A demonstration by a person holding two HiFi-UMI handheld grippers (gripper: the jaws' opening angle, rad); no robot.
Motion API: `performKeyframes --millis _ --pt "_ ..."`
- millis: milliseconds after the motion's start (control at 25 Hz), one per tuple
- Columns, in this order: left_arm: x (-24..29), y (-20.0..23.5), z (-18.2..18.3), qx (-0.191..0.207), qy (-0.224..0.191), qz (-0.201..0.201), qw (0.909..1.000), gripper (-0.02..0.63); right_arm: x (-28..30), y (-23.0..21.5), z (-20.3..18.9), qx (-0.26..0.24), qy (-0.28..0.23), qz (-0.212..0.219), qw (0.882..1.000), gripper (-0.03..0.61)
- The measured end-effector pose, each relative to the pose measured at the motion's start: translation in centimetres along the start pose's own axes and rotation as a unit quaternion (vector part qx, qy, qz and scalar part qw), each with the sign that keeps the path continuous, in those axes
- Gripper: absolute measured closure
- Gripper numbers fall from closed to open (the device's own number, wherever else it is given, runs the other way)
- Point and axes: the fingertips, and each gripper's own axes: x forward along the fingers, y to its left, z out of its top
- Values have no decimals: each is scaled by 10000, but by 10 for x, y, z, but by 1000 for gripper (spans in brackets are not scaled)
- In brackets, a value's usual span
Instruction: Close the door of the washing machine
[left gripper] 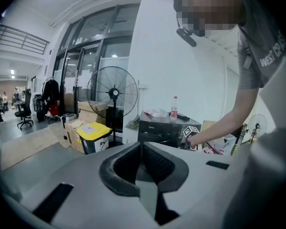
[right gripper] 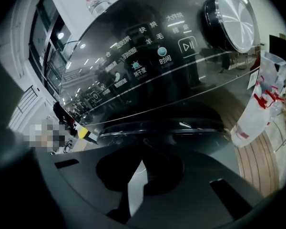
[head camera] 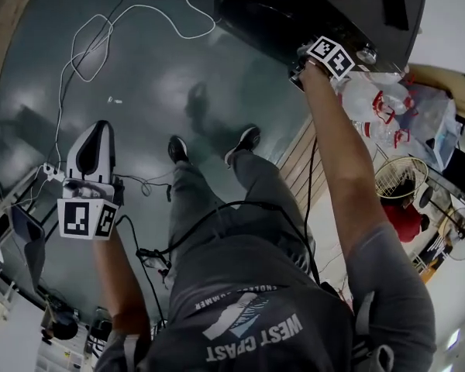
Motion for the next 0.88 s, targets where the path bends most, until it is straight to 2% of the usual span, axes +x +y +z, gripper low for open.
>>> performKeyframes --millis 160,320,440,600,760,880 --pt "-9 7 14 161 -131 34 9998 584 -13 8 16 110 178 350 9992 547" --pt "-29 16 32 293 -330 61 9990 584 -57 56 34 -438 -96 759 9961 546" --pt "-48 26 50 389 -515 60 9979 584 -100 109 40 -959 -400 1215 9871 546" --pt "-72 34 71 502 -719 -21 9961 584 -178 184 41 -1764 -870 1928 9613 545" --pt "-91 41 95 716 -954 -99 9928 584 -266 249 42 -2460 -1395 2594 9234 529" --pt "-103 42 115 840 -1113 -154 9901 584 -332 288 42 -2913 -1797 2910 8934 528"
